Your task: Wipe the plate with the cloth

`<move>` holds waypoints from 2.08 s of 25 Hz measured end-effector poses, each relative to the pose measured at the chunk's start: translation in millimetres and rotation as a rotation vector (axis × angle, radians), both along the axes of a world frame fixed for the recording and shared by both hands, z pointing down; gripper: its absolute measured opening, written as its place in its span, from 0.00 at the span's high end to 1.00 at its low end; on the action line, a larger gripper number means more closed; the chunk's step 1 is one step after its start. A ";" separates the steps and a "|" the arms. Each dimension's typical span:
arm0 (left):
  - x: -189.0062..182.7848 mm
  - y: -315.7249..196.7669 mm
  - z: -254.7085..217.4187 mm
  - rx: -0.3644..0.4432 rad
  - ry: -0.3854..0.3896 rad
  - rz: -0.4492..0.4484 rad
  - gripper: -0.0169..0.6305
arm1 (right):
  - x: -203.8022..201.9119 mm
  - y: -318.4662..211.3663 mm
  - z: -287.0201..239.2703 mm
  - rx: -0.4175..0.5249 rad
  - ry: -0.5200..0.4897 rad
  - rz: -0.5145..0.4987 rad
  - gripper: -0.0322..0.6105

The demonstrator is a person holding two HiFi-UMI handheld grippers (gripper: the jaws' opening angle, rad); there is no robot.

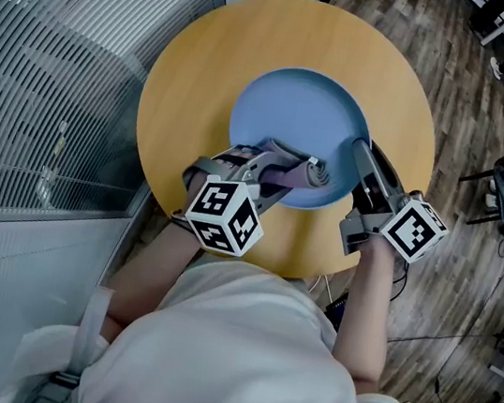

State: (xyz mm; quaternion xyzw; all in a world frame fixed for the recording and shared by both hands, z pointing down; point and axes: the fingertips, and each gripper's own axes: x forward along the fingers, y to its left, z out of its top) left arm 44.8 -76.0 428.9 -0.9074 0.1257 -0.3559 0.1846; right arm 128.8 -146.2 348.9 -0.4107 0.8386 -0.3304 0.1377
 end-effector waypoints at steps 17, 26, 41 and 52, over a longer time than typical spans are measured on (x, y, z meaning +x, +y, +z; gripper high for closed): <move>-29.9 -17.6 8.0 -0.029 0.072 -0.114 0.86 | 4.3 -0.6 0.7 0.017 -0.007 0.021 0.79; -32.0 -18.9 1.3 -0.095 0.145 -0.151 0.86 | 6.3 -1.8 -4.8 0.033 -0.024 0.030 0.79; -15.0 -8.0 -8.2 -0.112 0.166 -0.112 0.86 | 1.3 -1.1 -7.6 0.039 -0.020 0.032 0.79; 7.4 -2.4 -21.3 -0.114 0.182 -0.061 0.86 | -4.6 -2.7 -11.3 0.042 -0.013 0.020 0.79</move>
